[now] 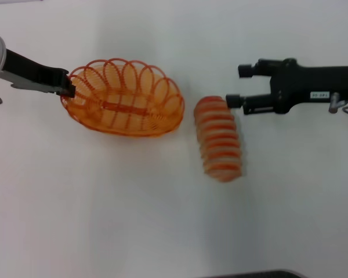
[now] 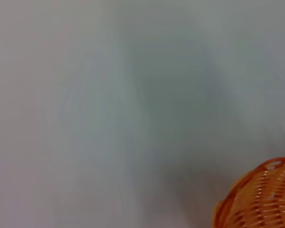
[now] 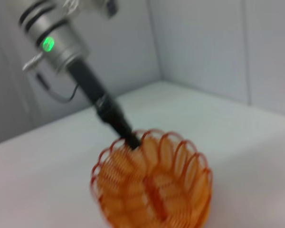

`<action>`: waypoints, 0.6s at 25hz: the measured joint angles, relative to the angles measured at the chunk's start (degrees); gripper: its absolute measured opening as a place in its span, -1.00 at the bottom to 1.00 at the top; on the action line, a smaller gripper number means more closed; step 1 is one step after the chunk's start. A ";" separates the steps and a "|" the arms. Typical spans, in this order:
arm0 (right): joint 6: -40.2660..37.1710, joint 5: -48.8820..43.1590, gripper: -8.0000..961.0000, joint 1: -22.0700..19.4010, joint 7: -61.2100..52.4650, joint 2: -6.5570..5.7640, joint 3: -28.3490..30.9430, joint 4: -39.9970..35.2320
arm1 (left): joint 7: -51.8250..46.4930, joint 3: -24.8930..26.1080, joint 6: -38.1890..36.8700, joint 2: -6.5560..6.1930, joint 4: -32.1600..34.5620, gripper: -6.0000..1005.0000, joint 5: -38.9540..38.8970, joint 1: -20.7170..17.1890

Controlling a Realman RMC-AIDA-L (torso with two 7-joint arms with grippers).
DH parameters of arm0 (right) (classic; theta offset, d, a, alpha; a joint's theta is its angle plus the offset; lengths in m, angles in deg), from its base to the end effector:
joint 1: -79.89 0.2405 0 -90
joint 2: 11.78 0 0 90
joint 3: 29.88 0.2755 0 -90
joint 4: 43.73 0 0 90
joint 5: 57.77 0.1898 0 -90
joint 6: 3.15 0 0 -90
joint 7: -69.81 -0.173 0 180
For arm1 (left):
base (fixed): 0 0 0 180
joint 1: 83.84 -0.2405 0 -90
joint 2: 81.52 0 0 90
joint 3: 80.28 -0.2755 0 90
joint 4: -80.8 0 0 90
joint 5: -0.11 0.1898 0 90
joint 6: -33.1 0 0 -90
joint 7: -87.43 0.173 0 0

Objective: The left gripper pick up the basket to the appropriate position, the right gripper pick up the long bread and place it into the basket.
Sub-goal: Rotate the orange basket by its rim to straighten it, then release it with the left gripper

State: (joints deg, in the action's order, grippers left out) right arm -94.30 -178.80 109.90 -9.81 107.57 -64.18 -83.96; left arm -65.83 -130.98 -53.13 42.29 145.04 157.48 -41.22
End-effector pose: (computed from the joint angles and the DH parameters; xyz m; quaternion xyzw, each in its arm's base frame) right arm 0.2657 0.3289 -0.0276 -0.9410 0.2216 0.2165 0.1362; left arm -0.2305 0.3870 -0.0251 -0.8160 -0.5348 0.0638 0.2098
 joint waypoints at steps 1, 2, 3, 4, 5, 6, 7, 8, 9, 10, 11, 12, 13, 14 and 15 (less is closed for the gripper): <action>0.01 0.63 0.88 -0.18 0.00 0.00 0.81 0.03 | -0.38 0.05 0.07 0.01 0.10 -0.84 -1.05 -0.42; 0.02 1.42 0.88 -0.34 0.02 0.00 1.46 0.10 | -0.88 0.07 0.22 0.05 0.24 -0.84 -2.39 -1.06; 0.02 2.33 0.88 -0.58 0.13 0.01 2.07 0.20 | -1.36 0.12 0.35 0.07 0.38 -0.84 -3.36 -1.63; 0.02 3.23 0.88 -0.88 0.31 0.01 2.58 0.29 | -1.84 0.13 0.46 0.09 0.55 -0.84 -4.32 -2.22; 0.02 4.30 0.88 -1.18 0.48 0.01 2.92 0.41 | -2.23 0.12 0.56 0.16 0.69 -0.84 -5.01 -2.79; 0.04 5.12 0.88 -1.48 0.59 0.01 3.20 0.51 | -2.56 0.12 0.70 0.29 0.82 -0.84 -5.56 -3.38; 0.06 6.22 0.88 -1.77 0.68 0.01 3.36 0.60 | -2.82 0.01 1.00 0.40 0.92 -0.85 -5.93 -3.75; 0.08 7.01 0.88 -2.05 0.73 0.02 3.41 0.68 | -3.47 -0.42 1.98 0.59 1.04 -0.85 -6.50 -4.53; 0.10 7.87 0.88 -2.35 0.78 0.05 3.44 0.74 | -3.65 -0.68 2.30 0.63 1.05 -0.85 -6.66 -4.81; 0.10 8.38 0.88 -2.54 0.80 0.09 3.44 0.79 | -3.93 -1.06 2.74 0.64 1.07 -0.85 -6.90 -5.14; 0.10 8.79 0.88 -2.72 0.82 0.13 3.45 0.84 | -4.19 -1.57 3.23 0.66 1.08 -0.85 -7.28 -5.55; 0.10 9.07 0.88 -2.87 0.85 0.15 3.46 0.88 | -4.37 -2.01 3.66 0.69 1.07 -0.85 -7.75 -5.91; 0.10 9.15 0.88 -2.95 0.85 0.17 3.46 0.94 | -4.59 -2.59 4.20 0.72 1.02 -0.85 -8.21 -6.35; 0.11 9.19 0.88 -3.04 0.85 0.19 3.46 1.01 | -4.91 -3.58 4.93 0.76 0.93 -0.85 -8.68 -7.01; 0.10 9.21 0.88 -3.11 0.86 0.19 3.46 1.08 | -5.32 -4.53 5.68 0.77 0.92 -0.85 -9.02 -7.53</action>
State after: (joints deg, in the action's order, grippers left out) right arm -94.20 -169.59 106.79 -8.95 107.76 -60.72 -82.88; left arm -71.14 -135.51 -47.45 43.06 145.96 148.47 -48.74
